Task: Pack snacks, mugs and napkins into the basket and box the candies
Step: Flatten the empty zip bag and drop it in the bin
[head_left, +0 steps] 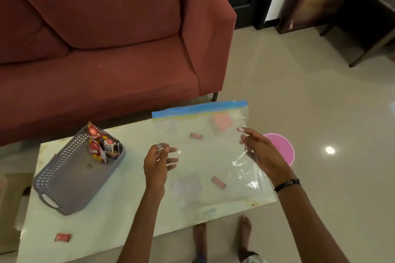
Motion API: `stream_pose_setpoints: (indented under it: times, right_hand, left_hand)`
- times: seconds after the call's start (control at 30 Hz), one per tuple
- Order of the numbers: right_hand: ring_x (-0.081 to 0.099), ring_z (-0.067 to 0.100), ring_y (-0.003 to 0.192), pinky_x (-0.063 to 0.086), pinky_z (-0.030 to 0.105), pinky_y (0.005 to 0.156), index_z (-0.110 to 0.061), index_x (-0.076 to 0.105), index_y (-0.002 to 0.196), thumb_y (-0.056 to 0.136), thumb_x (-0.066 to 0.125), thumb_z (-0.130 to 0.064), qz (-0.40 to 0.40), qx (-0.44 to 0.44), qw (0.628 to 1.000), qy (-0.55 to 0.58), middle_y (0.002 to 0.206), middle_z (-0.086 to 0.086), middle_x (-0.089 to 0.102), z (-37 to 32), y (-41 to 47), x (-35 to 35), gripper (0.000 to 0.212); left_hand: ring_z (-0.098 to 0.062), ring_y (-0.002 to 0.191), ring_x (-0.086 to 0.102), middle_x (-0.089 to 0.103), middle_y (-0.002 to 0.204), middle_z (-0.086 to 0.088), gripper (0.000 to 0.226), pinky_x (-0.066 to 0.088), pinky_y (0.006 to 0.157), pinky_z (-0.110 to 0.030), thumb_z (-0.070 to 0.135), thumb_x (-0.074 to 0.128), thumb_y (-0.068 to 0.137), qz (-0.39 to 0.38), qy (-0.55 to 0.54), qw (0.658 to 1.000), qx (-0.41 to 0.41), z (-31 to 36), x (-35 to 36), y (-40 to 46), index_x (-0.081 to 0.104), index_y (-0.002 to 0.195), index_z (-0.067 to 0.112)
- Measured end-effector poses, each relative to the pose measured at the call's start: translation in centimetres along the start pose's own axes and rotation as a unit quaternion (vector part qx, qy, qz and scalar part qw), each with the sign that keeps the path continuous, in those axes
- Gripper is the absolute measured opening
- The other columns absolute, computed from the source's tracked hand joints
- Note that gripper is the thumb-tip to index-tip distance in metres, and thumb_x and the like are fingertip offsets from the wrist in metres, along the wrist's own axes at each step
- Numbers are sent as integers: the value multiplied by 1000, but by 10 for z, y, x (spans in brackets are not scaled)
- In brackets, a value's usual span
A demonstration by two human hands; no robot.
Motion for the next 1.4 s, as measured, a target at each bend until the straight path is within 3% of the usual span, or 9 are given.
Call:
stream_pose_setpoints:
  times: [0.13,0.23,0.37,0.57,0.8,0.97,1.07,1.17,1.4]
  right_hand:
    - [41,4,56,35,16,64,-23,68,109,92,55,-10,7,11,1000,-12,73,-3,55,11,31,-35,25]
    - [45,2,61,36,14,63,-14,69,108,91,57,-11,-4,1,999,-44,77,-4,58,12,57,-62,21]
    - [49,3,68,36,18,67,-23,71,93,90,58,-13,-28,-15,993,-116,87,5,61,13,92,-100,16]
    - [56,-13,62,43,0,64,-19,69,101,90,59,-18,-14,-18,982,-188,83,-4,66,14,130,-184,15]
    - [66,17,96,56,39,83,-40,36,139,75,72,-40,-64,17,928,-368,126,-9,56,46,166,-270,73]
    - [72,11,66,61,33,61,-28,61,119,88,40,9,76,-69,930,-353,106,9,71,43,198,-312,52]
    - [66,12,80,57,19,60,-12,72,86,70,30,25,71,-125,935,-323,106,8,68,34,206,-332,58]
    - [64,20,88,58,25,70,-5,73,68,66,39,28,14,-157,897,-413,104,8,66,38,219,-340,47]
    - [68,31,85,56,37,74,2,71,73,68,51,20,86,-92,852,-509,95,17,71,114,260,-371,28]
  left_hand:
    - [-25,114,54,49,132,-9,51,48,95,-37,19,67,83,57,79,995,-35,-28,41,14,39,126,16]
    - [-23,131,35,37,145,-7,72,28,108,-33,44,66,78,80,224,963,129,-11,101,23,34,136,15]
    - [-16,134,31,40,145,4,58,20,106,-31,50,59,81,-8,315,920,233,2,225,46,42,133,27]
    - [-14,83,61,68,83,5,19,47,85,-33,34,68,80,-70,285,943,156,-40,333,114,67,83,16]
    - [3,64,55,63,71,13,13,46,67,-19,22,71,79,-99,192,967,133,-65,418,114,65,77,11]
    - [-13,75,63,71,81,-2,8,53,69,-23,13,73,76,-320,199,917,131,-75,455,57,70,82,7]
    - [-16,91,65,72,98,1,20,53,84,-27,24,71,78,-467,217,857,12,-111,456,35,70,95,14]
    - [-10,115,52,55,130,12,36,44,96,-26,33,59,88,-381,239,892,52,-136,452,58,54,124,29]
    - [-21,128,41,44,142,-1,47,35,108,-35,23,54,92,-397,385,832,36,-214,465,67,40,136,17]
Point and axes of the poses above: each hand's wrist, its own y-axis towards the middle knuckle, its own x-axis out of the palm, z = x × y, the point moved 5 cm from there along y, towards the middle knuckle
